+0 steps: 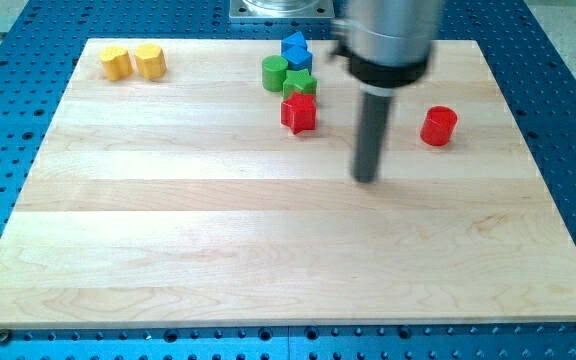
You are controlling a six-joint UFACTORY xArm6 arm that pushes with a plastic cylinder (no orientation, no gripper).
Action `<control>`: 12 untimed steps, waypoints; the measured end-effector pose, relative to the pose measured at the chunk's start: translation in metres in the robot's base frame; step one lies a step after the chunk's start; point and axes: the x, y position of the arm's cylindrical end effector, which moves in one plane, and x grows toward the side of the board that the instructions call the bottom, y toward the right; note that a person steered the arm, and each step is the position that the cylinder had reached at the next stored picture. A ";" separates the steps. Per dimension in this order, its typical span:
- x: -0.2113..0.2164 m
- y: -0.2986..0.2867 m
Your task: Push the red circle closely to the green star
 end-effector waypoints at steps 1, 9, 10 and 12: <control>-0.022 0.073; -0.143 0.056; -0.175 0.087; -0.189 0.005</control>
